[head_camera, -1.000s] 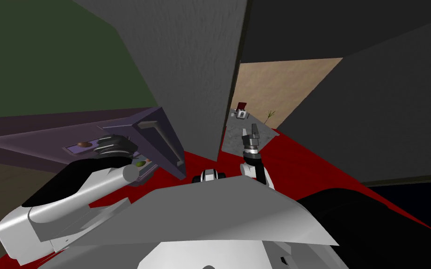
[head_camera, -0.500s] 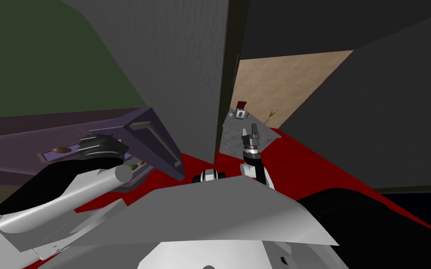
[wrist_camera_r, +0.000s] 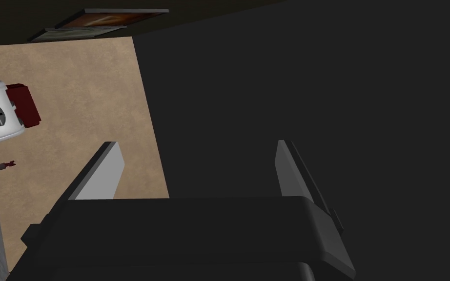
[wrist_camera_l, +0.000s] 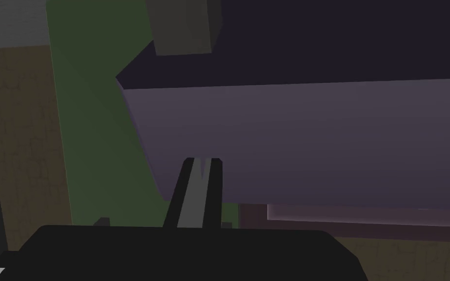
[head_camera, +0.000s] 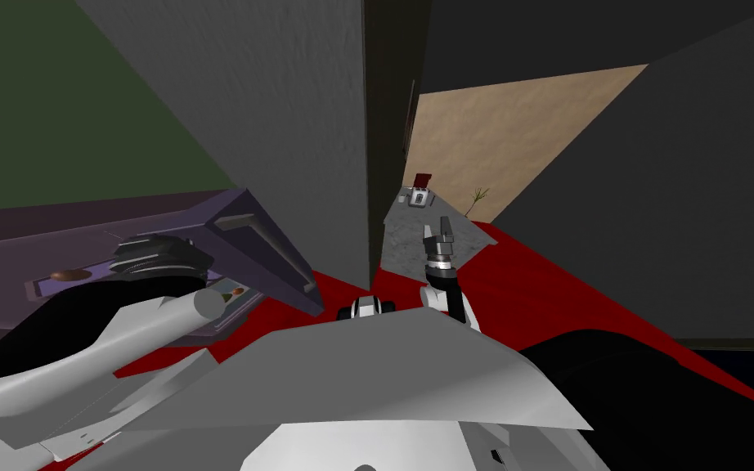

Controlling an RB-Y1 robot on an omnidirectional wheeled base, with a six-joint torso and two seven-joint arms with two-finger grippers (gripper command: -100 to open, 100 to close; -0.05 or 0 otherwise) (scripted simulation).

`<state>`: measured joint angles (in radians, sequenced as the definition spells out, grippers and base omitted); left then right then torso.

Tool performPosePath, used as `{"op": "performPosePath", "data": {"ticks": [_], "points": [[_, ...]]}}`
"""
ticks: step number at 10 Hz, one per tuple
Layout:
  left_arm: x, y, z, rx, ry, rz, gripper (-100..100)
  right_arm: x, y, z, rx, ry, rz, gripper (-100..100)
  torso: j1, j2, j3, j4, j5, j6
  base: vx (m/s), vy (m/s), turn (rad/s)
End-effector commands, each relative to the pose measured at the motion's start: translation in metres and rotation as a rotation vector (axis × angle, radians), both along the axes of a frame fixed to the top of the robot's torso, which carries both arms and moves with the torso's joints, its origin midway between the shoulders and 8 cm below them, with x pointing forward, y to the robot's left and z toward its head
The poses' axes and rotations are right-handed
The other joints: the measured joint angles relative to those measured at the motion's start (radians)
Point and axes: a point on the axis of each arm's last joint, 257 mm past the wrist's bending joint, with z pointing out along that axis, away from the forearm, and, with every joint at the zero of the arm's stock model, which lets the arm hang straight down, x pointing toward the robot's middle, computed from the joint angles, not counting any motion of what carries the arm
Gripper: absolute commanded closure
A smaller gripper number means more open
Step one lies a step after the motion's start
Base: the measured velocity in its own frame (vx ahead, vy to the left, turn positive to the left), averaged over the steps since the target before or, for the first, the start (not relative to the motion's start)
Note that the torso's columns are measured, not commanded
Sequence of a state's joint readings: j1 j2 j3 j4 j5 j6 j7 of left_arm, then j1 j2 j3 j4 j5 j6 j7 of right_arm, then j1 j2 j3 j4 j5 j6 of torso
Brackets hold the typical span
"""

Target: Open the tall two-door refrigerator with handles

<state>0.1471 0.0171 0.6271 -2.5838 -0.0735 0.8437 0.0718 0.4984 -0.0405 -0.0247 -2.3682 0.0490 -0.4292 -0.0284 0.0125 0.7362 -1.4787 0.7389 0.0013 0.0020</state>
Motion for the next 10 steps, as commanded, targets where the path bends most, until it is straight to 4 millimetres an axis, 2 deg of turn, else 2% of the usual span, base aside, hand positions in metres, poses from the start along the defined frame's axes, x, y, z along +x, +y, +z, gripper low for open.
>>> {"op": "performPosePath", "data": {"ticks": [1,5,7,10], "points": [[0.011,0.01,-0.008,0.028,0.047,-0.005,-100,0.0,0.0,0.0,0.0,0.0,0.0,0,0.0,-0.003,-0.003,0.0,-0.001,0.001,-0.006,-0.008,0.008],[0.024,0.018,-0.012,0.072,0.095,-0.015,-100,0.0,0.0,0.0,0.0,0.0,0.0,0,-0.004,-0.019,-0.013,-0.007,-0.002,0.006,0.01,-0.011,-0.001],[0.022,0.018,-0.01,0.082,0.111,-0.007,-100,0.0,0.0,0.0,0.0,0.0,0.0,0,-0.001,-0.025,-0.018,-0.007,-0.003,0.009,0.056,-0.034,-0.029],[0.017,0.027,-0.031,0.05,0.169,0.023,-100,0.0,0.0,0.0,0.0,0.0,0.0,0,0.002,-0.033,-0.025,-0.009,-0.003,0.012,0.107,-0.075,-0.037]]}}
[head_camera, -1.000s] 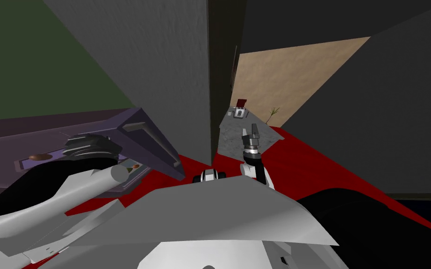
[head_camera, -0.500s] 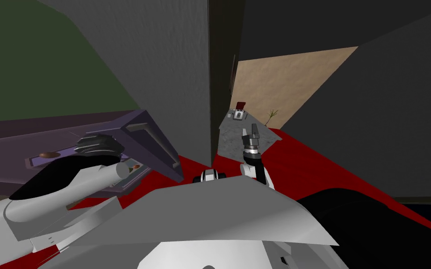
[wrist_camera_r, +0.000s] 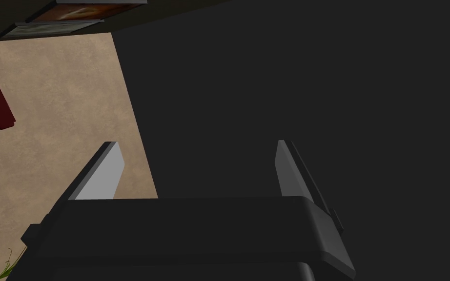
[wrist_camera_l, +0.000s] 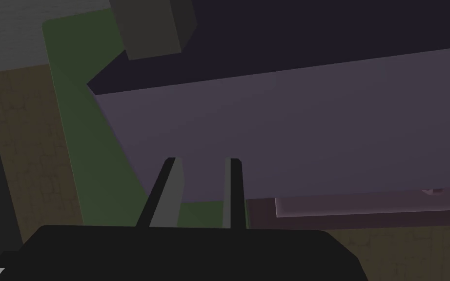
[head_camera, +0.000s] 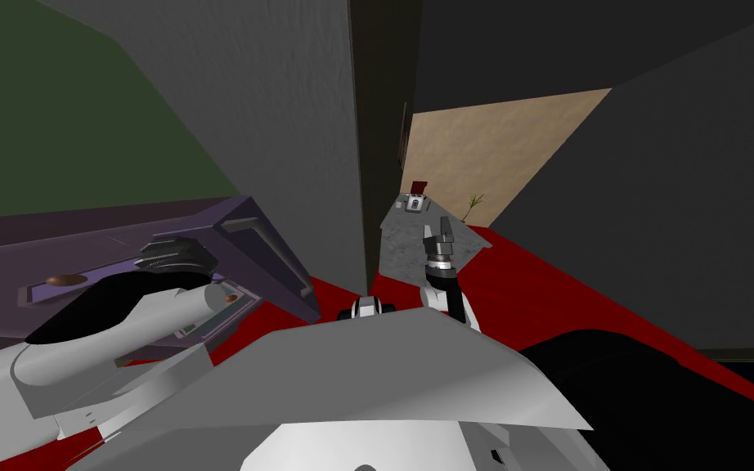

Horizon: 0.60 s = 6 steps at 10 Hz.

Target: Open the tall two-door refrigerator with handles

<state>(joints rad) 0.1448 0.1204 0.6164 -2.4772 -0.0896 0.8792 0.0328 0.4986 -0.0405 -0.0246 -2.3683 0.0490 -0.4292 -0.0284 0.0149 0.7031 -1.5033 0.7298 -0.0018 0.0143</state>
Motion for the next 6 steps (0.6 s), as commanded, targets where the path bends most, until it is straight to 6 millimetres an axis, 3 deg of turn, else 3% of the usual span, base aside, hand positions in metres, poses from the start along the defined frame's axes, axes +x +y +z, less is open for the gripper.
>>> {"op": "performPosePath", "data": {"ticks": [1,3,6], "points": [[-0.006,0.009,-0.008,-0.009,0.041,0.034,-100,0.0,0.0,0.0,0.0,0.0,0.0,0,0.007,-0.002,-0.002,-0.001,0.002,0.001,0.118,-0.071,-0.069],[-0.018,0.007,0.007,0.006,0.025,0.053,-100,0.0,0.0,0.0,0.0,0.0,0.0,0,0.013,-0.003,-0.002,-0.001,0.004,-0.001,0.088,-0.061,-0.036],[-0.029,-0.002,0.033,0.039,-0.017,0.057,-100,0.0,0.0,0.0,0.0,0.0,0.0,0,0.013,0.008,0.005,0.003,0.003,-0.004,0.016,-0.011,-0.015]]}}
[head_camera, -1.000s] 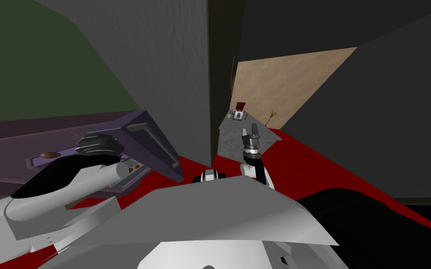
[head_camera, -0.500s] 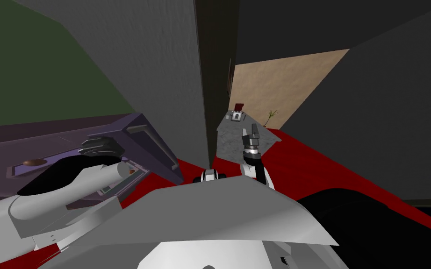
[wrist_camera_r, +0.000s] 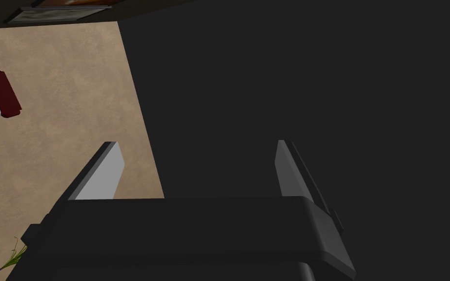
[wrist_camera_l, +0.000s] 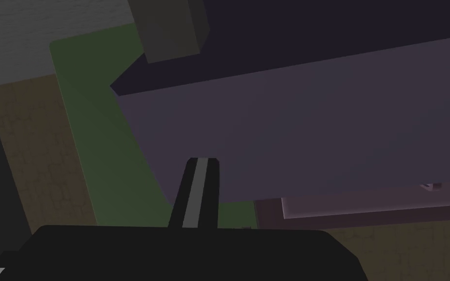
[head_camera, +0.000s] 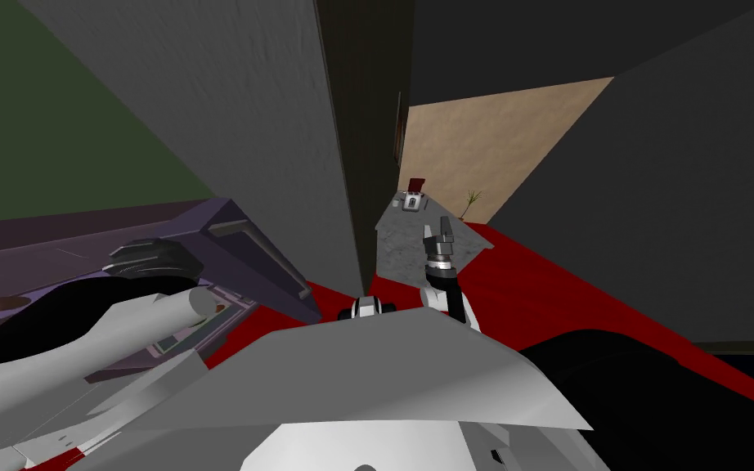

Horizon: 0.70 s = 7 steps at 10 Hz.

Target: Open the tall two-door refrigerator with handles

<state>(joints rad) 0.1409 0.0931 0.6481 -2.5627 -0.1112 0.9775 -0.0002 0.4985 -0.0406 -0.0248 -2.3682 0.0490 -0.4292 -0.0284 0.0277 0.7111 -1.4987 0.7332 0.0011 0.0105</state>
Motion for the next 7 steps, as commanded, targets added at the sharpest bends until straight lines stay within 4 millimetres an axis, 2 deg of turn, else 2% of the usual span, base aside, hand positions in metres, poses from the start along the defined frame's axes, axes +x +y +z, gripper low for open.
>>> {"op": "performPosePath", "data": {"ticks": [1,2,4,5,7], "points": [[-0.007,-0.006,0.029,0.048,-0.05,-0.003,-100,0.0,0.0,0.0,0.0,0.0,0.0,0,-0.002,0.0,0.0,0.001,-0.002,0.0,0.023,0.007,0.003],[-0.007,-0.003,0.007,0.008,-0.012,0.004,-100,0.0,0.0,0.0,0.0,0.0,0.0,0,-0.007,-0.001,-0.002,0.002,-0.007,0.001,-0.02,-0.02,0.054],[-0.014,0.003,0.016,0.015,-0.007,0.028,-100,0.0,0.0,0.0,0.0,0.0,0.0,0,-0.015,0.004,0.003,0.001,-0.004,-0.001,-0.005,-0.022,-0.024],[-0.015,0.002,0.006,-0.004,0.008,0.028,-100,0.0,0.0,0.0,0.0,0.0,0.0,0,-0.013,0.004,0.003,0.001,-0.005,-0.001,-0.02,-0.025,0.032],[-0.023,0.016,0.014,-0.006,0.023,0.062,-100,0.0,0.0,0.0,0.0,0.0,0.0,0,-0.017,0.011,0.008,0.003,-0.004,-0.002,-0.06,-0.05,-0.101]]}}
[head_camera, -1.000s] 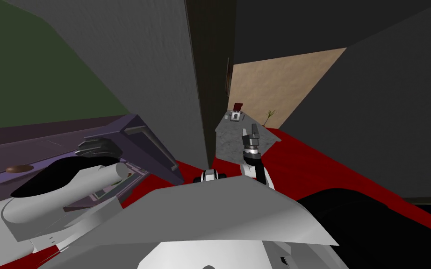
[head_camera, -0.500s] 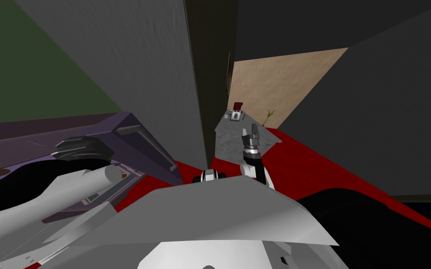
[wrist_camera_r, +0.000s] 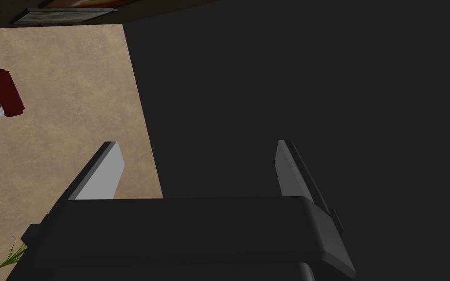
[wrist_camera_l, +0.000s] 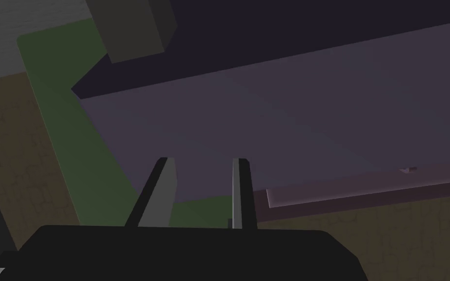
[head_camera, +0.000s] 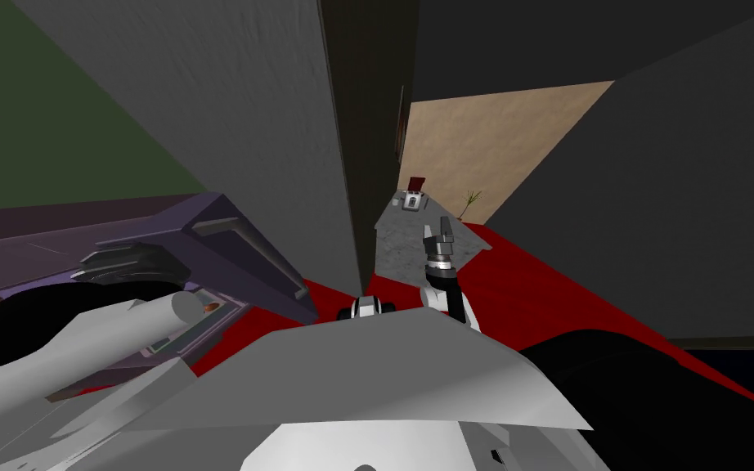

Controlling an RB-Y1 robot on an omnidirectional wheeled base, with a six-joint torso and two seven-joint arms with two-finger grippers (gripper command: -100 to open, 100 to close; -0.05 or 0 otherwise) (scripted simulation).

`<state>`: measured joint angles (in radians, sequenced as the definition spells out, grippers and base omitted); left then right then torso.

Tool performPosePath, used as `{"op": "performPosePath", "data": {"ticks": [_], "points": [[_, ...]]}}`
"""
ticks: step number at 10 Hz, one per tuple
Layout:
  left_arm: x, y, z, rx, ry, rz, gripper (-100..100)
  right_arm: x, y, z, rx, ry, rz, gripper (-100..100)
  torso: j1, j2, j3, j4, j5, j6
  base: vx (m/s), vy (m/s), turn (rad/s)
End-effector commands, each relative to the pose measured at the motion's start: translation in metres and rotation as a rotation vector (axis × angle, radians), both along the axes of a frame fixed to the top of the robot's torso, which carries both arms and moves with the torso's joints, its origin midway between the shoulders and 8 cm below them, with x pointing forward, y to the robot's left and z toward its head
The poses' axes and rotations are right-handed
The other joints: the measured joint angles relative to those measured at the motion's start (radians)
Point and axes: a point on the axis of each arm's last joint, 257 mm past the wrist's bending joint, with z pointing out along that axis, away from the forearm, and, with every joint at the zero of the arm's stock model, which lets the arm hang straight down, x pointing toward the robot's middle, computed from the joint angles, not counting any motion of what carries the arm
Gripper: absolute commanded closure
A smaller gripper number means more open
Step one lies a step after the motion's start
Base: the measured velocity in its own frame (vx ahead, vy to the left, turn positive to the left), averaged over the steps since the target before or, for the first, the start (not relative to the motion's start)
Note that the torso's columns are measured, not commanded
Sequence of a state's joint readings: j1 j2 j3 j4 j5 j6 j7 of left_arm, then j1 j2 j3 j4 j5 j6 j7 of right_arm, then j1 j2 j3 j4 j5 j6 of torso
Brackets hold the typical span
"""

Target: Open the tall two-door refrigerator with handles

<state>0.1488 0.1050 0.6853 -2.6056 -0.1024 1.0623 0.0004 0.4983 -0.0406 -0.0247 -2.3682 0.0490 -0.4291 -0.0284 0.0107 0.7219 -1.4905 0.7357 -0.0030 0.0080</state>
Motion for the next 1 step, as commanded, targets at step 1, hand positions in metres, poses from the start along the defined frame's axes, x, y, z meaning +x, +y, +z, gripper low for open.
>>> {"op": "performPosePath", "data": {"ticks": [1], "points": [[-0.0083,0.0145,0.0192,0.016,-0.001,0.034,-100,0.0,0.0,0.0,0.0,0.0,0.0,0,-0.001,0.002,0.001,0.001,-0.002,0.0,-0.057,-0.028,-0.17]]}}
